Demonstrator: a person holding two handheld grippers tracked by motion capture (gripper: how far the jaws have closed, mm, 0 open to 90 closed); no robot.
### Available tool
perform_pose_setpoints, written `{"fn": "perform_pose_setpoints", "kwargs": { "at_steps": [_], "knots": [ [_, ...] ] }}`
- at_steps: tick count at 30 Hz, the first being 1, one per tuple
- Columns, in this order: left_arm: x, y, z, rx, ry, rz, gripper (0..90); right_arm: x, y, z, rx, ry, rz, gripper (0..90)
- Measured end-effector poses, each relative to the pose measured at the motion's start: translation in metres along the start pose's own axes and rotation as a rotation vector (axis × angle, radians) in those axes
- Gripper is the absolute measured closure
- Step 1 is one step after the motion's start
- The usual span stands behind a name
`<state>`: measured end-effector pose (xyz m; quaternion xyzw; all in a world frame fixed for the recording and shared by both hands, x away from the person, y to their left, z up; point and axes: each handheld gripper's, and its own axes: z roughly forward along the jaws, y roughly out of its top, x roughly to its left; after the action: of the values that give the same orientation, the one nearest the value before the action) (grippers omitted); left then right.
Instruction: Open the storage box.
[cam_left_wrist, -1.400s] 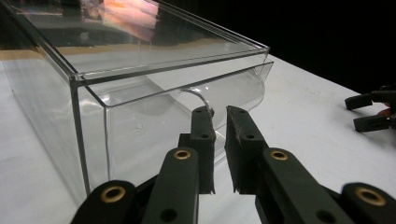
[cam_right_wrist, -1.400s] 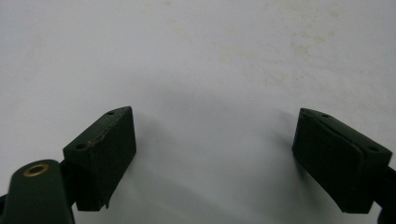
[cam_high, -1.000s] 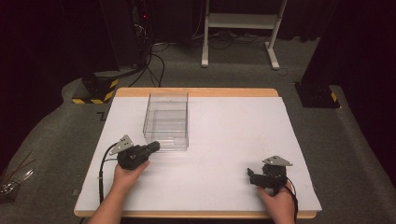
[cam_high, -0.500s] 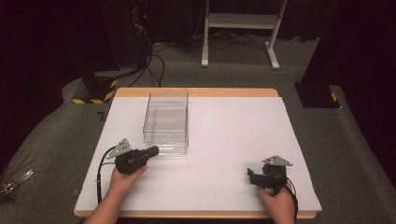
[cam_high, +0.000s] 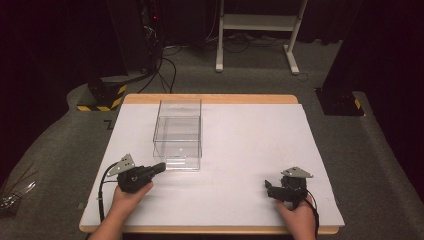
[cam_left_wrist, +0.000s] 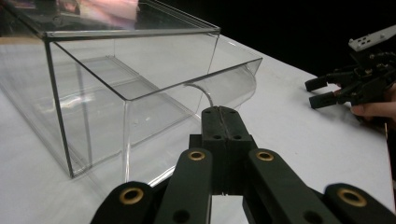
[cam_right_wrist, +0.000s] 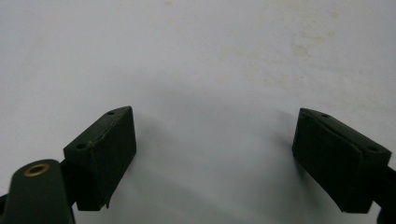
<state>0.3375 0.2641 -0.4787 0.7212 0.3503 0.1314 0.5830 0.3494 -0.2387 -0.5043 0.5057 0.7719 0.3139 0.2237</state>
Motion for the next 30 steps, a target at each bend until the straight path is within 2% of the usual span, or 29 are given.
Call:
{"fn": "perform_pose_setpoints", "kwargs": {
  "at_steps": [3,4,5,6,8,11,14,20,21,22,30],
  "knots": [
    [0.000,0.000,0.001,0.005,0.009,-0.007,85.8,0.000,0.000,0.000,0.002,0.000,0.000,13.7],
    [0.001,0.001,0.002,-0.007,0.010,-0.025,81.1,0.000,0.000,0.000,0.002,0.000,0.001,13.7],
    [0.001,0.001,0.002,-0.007,0.010,-0.025,77.4,0.000,0.000,0.000,0.002,0.000,0.001,13.7],
    [0.002,0.001,0.003,-0.008,0.004,-0.031,77.4,0.000,0.000,0.000,0.002,0.000,-0.001,13.8],
    [0.002,0.003,0.008,0.009,-0.009,-0.034,67.3,0.000,0.000,0.000,0.002,0.000,-0.001,13.8],
    [0.004,0.002,0.014,0.006,-0.032,-0.045,57.8,0.000,0.000,0.000,0.000,0.000,0.000,13.8],
    [0.005,0.000,0.019,0.008,-0.040,-0.054,59.3,0.000,0.000,0.000,0.001,0.000,-0.001,13.8],
    [0.008,0.000,0.020,-0.008,-0.046,-0.056,72.3,0.000,0.000,0.000,0.000,0.001,0.000,13.8],
    [0.009,0.000,0.020,-0.014,-0.055,-0.056,72.3,0.000,0.000,0.000,0.000,0.001,0.000,13.8],
    [0.009,0.000,0.020,-0.019,-0.060,-0.047,76.9,0.000,0.000,0.000,0.000,0.001,0.000,13.7],
    [0.009,0.000,0.019,-0.016,-0.078,-0.032,80.5,0.000,0.000,0.000,0.000,0.000,0.000,13.8]
  ]
}}
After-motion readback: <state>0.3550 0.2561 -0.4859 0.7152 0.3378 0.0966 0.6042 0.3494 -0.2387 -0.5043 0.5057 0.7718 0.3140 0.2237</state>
